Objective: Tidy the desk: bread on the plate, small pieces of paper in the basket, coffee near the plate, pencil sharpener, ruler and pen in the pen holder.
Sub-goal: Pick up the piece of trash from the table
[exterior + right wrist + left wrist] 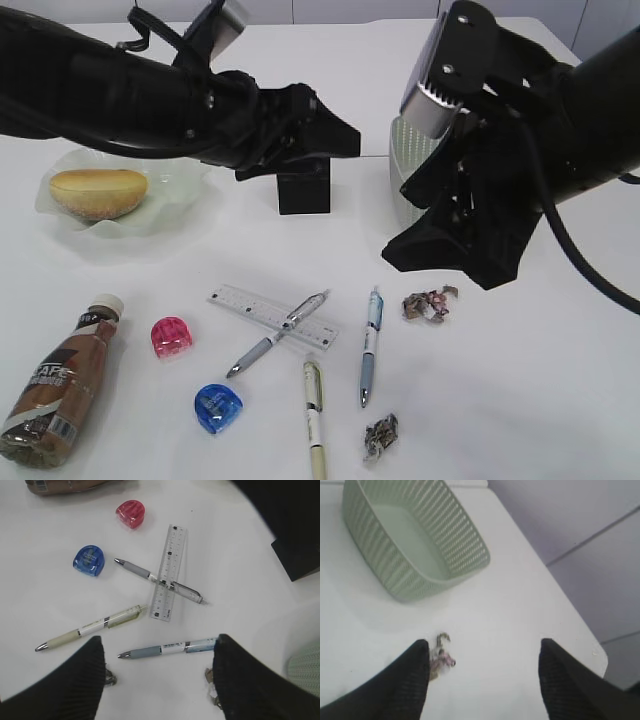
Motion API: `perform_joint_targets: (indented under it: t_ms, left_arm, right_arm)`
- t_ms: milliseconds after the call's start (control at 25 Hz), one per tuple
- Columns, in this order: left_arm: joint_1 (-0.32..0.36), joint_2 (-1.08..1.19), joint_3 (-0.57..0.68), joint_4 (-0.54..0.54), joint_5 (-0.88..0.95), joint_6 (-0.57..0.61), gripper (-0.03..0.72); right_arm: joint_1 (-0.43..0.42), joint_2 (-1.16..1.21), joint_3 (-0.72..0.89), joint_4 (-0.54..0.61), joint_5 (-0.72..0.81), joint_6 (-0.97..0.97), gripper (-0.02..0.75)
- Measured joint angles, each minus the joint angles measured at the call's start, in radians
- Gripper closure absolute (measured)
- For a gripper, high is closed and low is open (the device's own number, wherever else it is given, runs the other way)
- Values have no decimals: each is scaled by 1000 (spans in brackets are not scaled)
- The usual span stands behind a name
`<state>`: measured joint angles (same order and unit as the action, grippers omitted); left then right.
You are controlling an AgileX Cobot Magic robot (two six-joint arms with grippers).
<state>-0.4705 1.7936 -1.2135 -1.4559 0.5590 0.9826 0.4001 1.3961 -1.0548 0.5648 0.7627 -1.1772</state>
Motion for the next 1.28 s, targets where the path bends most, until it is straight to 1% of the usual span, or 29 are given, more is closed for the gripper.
perform_joint_targets:
  t_ms: [160,240,480,600,680,800,880,960,1040,1120,1200,1280]
  left_arm:
    - [0,0,0,196,63,-130,188]
    - [0,0,0,275,83,-200,188]
    - [0,0,0,511,131,-270,188]
    - [0,-13,0,659,137,-340,190]
    - [0,-40,0,751,147,-390,190]
    - [0,-80,0,872,166,-462,191]
    - [0,-105,0,915,200,-500,191]
    - [16,-124,0,932,244,-540,191]
    - [40,-139,0,934,291,-566,191]
    - [77,-152,0,938,331,-578,191]
    - [116,-168,0,945,351,-590,191]
    - [161,-195,0,956,359,-613,191]
  right_arm:
    - [0,0,0,0,0,0,241]
    - [0,0,0,0,0,0,241]
    - [0,0,0,0,-7,0,241]
    - [0,0,0,22,-7,8,241]
    - [0,0,0,46,-9,60,241]
    - [0,0,0,59,-19,256,241]
    - [0,0,0,36,-19,423,241]
    - [0,0,0,-27,-11,603,241]
    - [0,0,-1,-136,25,807,241]
    - [0,0,-7,-241,80,952,241]
    - [0,10,-21,-328,143,1046,242]
    - [0,33,-45,-371,182,1103,242]
